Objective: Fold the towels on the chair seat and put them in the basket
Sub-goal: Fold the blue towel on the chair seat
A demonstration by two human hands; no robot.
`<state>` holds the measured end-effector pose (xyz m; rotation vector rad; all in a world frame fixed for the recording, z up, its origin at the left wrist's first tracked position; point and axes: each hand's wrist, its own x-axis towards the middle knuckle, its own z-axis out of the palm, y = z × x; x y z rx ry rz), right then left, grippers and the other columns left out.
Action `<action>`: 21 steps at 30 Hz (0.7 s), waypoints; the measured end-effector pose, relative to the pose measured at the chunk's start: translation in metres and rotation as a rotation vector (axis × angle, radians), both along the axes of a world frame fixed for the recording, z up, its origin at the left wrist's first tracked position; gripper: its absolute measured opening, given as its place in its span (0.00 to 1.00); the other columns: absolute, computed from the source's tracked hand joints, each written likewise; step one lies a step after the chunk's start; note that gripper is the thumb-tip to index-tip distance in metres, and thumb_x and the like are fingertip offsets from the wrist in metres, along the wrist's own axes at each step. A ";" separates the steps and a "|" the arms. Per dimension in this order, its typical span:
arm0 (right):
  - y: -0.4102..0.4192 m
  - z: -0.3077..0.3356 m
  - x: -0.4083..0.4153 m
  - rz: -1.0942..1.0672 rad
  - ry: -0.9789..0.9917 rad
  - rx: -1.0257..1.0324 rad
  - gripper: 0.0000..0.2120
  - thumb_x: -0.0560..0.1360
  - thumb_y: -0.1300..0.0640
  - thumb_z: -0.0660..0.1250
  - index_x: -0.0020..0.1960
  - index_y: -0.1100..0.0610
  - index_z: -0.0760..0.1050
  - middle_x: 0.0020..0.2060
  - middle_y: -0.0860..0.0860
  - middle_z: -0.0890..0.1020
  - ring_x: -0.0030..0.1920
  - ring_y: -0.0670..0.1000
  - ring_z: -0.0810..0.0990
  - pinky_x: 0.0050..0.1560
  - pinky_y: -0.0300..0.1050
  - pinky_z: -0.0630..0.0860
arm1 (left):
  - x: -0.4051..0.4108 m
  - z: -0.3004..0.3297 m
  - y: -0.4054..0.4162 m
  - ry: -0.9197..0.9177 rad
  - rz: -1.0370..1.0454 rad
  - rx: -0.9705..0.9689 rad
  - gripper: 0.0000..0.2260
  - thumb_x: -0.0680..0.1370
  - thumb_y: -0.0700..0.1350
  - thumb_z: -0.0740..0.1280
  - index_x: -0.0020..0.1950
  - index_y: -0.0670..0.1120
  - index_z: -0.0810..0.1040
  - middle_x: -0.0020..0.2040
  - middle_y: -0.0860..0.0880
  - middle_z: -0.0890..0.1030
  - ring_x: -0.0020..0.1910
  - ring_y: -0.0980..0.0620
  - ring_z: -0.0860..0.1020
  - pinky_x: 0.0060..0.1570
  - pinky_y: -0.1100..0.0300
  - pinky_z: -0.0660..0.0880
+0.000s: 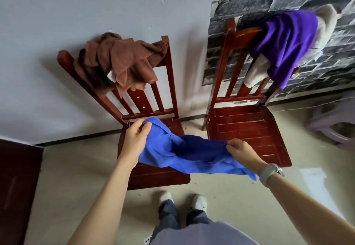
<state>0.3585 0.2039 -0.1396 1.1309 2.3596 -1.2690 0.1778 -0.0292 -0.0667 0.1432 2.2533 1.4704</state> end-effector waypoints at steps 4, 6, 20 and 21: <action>-0.035 0.015 -0.036 0.267 0.056 -0.096 0.32 0.73 0.56 0.67 0.72 0.52 0.57 0.66 0.51 0.70 0.67 0.53 0.68 0.67 0.46 0.65 | -0.003 0.038 -0.009 0.186 -0.213 0.055 0.15 0.77 0.39 0.61 0.43 0.60 0.76 0.43 0.58 0.80 0.46 0.60 0.77 0.50 0.64 0.73; -0.058 0.028 -0.061 0.426 0.165 -0.135 0.41 0.71 0.57 0.70 0.75 0.50 0.48 0.73 0.46 0.58 0.73 0.47 0.57 0.71 0.42 0.56 | -0.009 0.059 -0.017 0.253 -0.295 0.082 0.15 0.77 0.38 0.61 0.44 0.59 0.76 0.42 0.56 0.81 0.44 0.59 0.78 0.49 0.63 0.73; -0.145 0.065 -0.142 0.459 0.248 -0.076 0.09 0.74 0.62 0.64 0.47 0.69 0.72 0.38 0.60 0.75 0.40 0.50 0.69 0.42 0.47 0.67 | -0.108 0.054 -0.094 0.294 0.281 0.009 0.08 0.76 0.41 0.62 0.54 0.45 0.77 0.45 0.50 0.79 0.47 0.54 0.77 0.51 0.60 0.73; -0.147 0.070 -0.145 0.429 0.285 -0.093 0.08 0.74 0.63 0.64 0.47 0.69 0.73 0.38 0.59 0.76 0.40 0.50 0.70 0.42 0.46 0.67 | -0.108 0.042 -0.099 0.219 0.263 -0.035 0.12 0.76 0.41 0.63 0.59 0.46 0.74 0.53 0.48 0.79 0.55 0.49 0.76 0.57 0.55 0.72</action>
